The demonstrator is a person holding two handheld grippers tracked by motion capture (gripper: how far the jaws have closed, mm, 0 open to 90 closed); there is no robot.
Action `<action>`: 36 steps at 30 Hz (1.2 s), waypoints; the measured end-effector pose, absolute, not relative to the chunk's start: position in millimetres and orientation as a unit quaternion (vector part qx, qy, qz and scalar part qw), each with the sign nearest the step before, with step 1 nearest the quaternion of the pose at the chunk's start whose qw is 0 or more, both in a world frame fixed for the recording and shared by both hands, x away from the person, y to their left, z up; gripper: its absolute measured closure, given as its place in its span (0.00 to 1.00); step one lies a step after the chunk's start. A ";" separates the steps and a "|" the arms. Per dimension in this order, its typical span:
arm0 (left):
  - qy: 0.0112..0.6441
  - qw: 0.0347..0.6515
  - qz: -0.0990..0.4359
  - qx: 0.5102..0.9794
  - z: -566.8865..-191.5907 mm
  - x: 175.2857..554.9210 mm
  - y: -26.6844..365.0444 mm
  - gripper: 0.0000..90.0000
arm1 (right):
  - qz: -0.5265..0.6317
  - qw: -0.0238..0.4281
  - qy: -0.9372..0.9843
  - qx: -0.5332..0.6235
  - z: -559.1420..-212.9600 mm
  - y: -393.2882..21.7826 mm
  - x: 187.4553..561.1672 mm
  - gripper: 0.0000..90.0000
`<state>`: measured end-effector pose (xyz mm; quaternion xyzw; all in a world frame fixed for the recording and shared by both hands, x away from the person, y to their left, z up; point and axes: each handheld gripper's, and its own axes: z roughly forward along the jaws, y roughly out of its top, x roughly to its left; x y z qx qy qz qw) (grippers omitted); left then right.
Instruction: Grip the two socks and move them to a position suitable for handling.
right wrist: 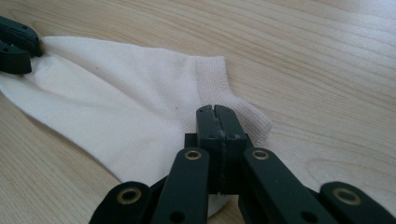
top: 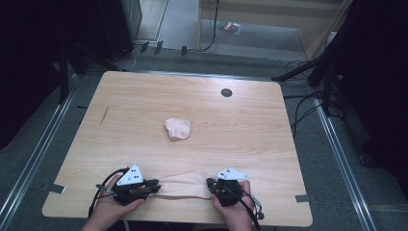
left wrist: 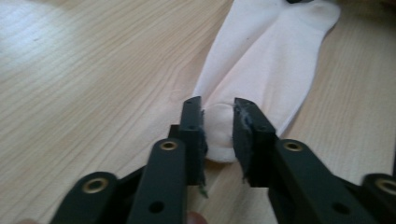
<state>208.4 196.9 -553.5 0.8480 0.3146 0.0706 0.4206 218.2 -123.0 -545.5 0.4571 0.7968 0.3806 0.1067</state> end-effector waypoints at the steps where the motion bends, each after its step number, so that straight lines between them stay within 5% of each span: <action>1: 0.315 0.427 0.062 0.846 -552.9 208.4 197.3 0.74 | 0.382 0.104 0.795 0.460 -545.4 -123.2 218.4 1.00; 7: 0.330 0.475 0.063 0.813 -548.1 215.3 205.1 0.72 | 0.423 0.107 0.773 0.460 -537.9 -129.4 219.0 0.85; 9: 0.349 0.503 0.068 0.788 -544.1 222.5 211.6 0.76 | 0.447 0.114 0.758 0.461 -529.3 -132.9 221.2 0.72; 19: 0.463 0.516 0.125 0.710 -539.8 263.2 231.8 0.97 | 0.466 0.150 0.760 0.427 -497.6 -115.0 248.2 0.59; 25: 0.482 0.517 0.157 0.690 -549.3 268.9 234.1 0.99 | 0.465 0.163 0.760 0.423 -488.5 -99.5 272.8 0.58; 36: 0.483 0.532 0.155 0.678 -552.1 266.5 234.8 0.73 | 0.426 0.181 0.784 0.413 -495.3 -44.6 346.7 0.58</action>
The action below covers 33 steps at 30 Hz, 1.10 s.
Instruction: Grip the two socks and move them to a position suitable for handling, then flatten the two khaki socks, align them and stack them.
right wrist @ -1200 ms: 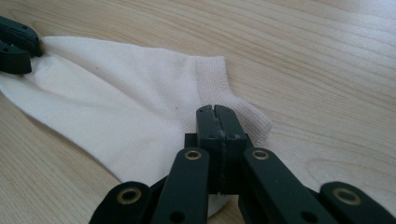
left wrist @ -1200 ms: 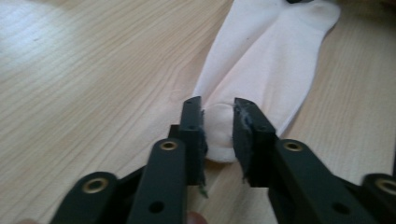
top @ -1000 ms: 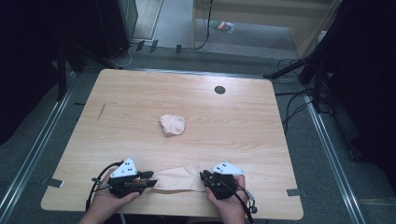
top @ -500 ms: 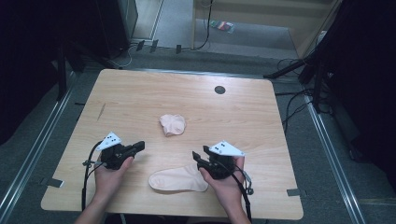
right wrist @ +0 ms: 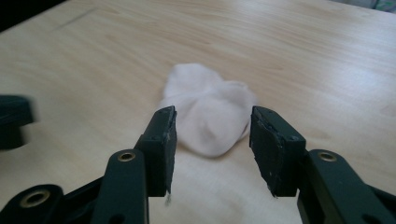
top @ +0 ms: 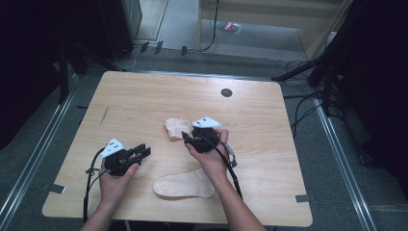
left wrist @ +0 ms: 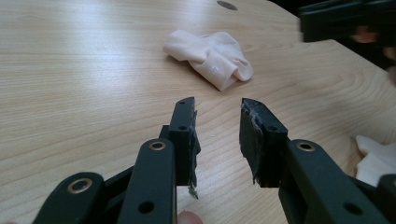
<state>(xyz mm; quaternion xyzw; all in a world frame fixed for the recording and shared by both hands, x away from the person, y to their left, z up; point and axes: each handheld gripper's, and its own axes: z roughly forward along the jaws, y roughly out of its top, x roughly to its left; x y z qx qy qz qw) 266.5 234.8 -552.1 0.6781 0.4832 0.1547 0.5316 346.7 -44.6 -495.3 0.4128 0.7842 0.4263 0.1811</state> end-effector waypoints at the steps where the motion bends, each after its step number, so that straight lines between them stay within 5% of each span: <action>1: 0.486 0.533 0.147 0.677 -552.5 267.3 236.1 0.73 | 0.415 0.186 0.781 0.428 -498.6 -39.6 365.4 0.60; 14: 0.489 0.534 0.137 0.676 -552.8 268.6 237.8 0.73 | 0.384 0.136 0.786 0.466 -525.2 -25.8 422.4 0.65; 15: 0.489 0.534 0.137 0.676 -552.8 268.7 237.9 0.73 | 0.382 0.133 0.793 0.456 -527.5 -22.2 422.6 0.75; 16: 0.489 0.534 0.137 0.676 -552.8 268.7 237.9 0.73 | 0.382 0.133 0.793 0.456 -527.5 -22.2 422.6 0.75; 17: 0.489 0.534 0.137 0.676 -552.8 268.6 237.7 0.73 | 0.381 0.122 0.798 0.451 -527.3 -20.8 421.5 0.93; 19: 0.489 0.534 0.137 0.676 -552.8 268.7 237.7 0.73 | 0.378 0.119 0.805 0.441 -525.9 -19.8 419.6 1.00; 33: 0.490 0.537 0.135 0.673 -553.2 269.3 237.4 0.66 | 0.417 0.124 0.795 0.422 -486.3 -12.3 397.3 1.00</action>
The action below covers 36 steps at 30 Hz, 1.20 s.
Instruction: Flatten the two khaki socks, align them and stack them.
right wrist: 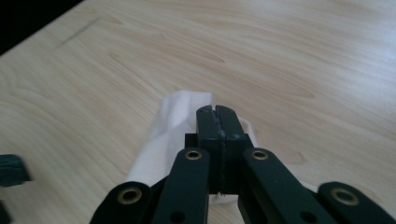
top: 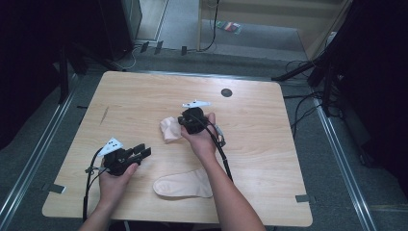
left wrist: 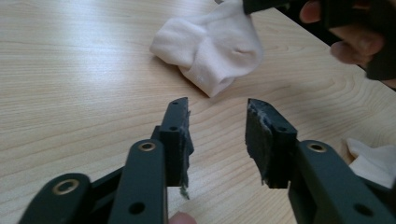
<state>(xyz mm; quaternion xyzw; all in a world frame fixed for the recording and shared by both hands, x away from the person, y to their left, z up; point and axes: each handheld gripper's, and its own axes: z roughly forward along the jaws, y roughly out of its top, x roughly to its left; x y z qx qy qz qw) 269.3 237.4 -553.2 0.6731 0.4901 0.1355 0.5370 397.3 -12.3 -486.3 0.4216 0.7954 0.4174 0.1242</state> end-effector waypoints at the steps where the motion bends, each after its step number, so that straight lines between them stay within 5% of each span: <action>1: 0.490 0.537 0.135 0.673 -553.2 269.3 237.4 0.66 | 0.417 0.124 0.795 0.422 -486.3 -12.3 397.3 1.00; 5: 0.483 0.542 0.143 0.673 -552.7 268.6 236.9 0.64 | 0.430 0.127 0.804 0.391 -462.5 3.6 383.8 1.00; 9: 0.466 0.549 0.160 0.675 -551.6 264.5 236.3 0.73 | 0.457 0.125 0.806 0.355 -435.5 20.8 367.1 1.00; 17: 0.490 0.602 0.214 0.592 -547.4 246.6 257.4 0.87 | 0.527 0.101 0.772 0.340 -396.1 -3.4 343.1 1.00; 22: 0.503 0.593 0.202 0.596 -549.1 249.8 255.5 1.00 | 0.482 0.112 0.771 0.401 -445.6 -65.3 346.4 1.00; 28: 0.494 0.562 0.199 0.632 -549.1 255.6 244.1 1.00 | 0.402 0.110 0.764 0.493 -525.5 -130.9 357.8 1.00; 34: 0.504 0.547 0.176 0.645 -550.1 261.8 241.6 1.00 | 0.394 0.131 0.752 0.512 -535.2 -156.8 352.8 0.99; 36: 0.507 0.532 0.172 0.656 -546.9 265.9 236.8 0.94 | 0.405 0.146 0.743 0.513 -531.1 -163.3 349.6 0.86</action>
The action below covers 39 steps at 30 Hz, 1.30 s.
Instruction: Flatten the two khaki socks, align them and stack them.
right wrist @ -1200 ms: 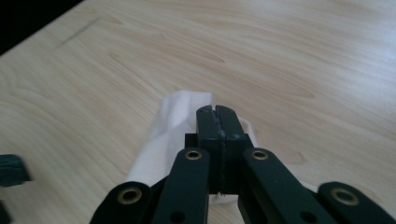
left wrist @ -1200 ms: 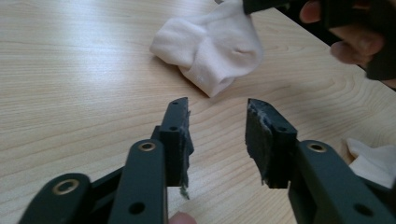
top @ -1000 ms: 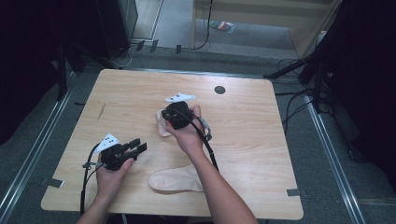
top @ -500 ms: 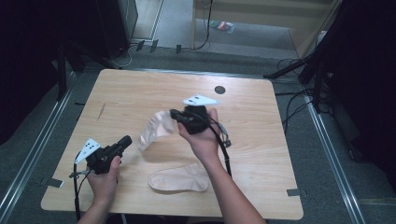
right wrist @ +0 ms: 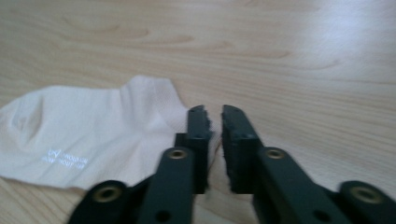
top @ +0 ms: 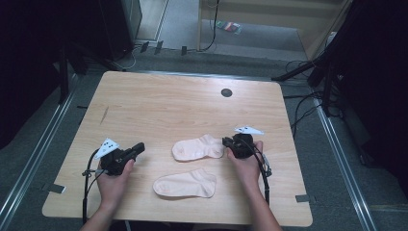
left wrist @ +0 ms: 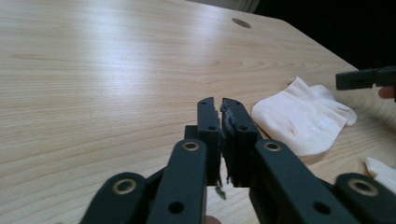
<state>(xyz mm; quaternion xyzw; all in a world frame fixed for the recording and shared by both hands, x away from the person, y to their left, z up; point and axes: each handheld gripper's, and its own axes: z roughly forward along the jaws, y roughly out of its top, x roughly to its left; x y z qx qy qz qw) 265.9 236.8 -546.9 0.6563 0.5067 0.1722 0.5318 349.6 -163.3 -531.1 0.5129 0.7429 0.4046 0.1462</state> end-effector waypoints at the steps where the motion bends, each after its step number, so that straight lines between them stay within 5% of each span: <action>1: 0.507 0.532 0.172 0.656 -546.9 265.9 236.8 0.91 | 0.405 0.146 0.743 0.513 -531.1 -163.3 349.6 0.86; 10: 0.457 0.476 0.158 0.735 -535.2 287.3 185.6 0.71 | 0.416 0.156 0.742 0.502 -531.9 -159.0 348.8 0.67; 25: 0.472 0.399 0.135 0.775 -544.1 306.6 141.1 0.69 | 0.386 0.170 0.760 0.495 -544.7 -149.0 351.1 0.68; 32: 0.458 0.367 0.172 0.791 -547.0 304.8 132.9 0.75 | 0.375 0.197 0.772 0.474 -547.8 -145.7 344.5 0.82; 36: 0.452 0.375 0.162 0.793 -547.9 305.1 134.0 0.94 | 0.378 0.197 0.765 0.482 -548.6 -142.7 339.8 0.93; 39: 0.451 0.378 0.159 0.793 -548.0 305.0 133.9 0.98 | 0.375 0.200 0.765 0.485 -548.3 -141.1 338.0 0.96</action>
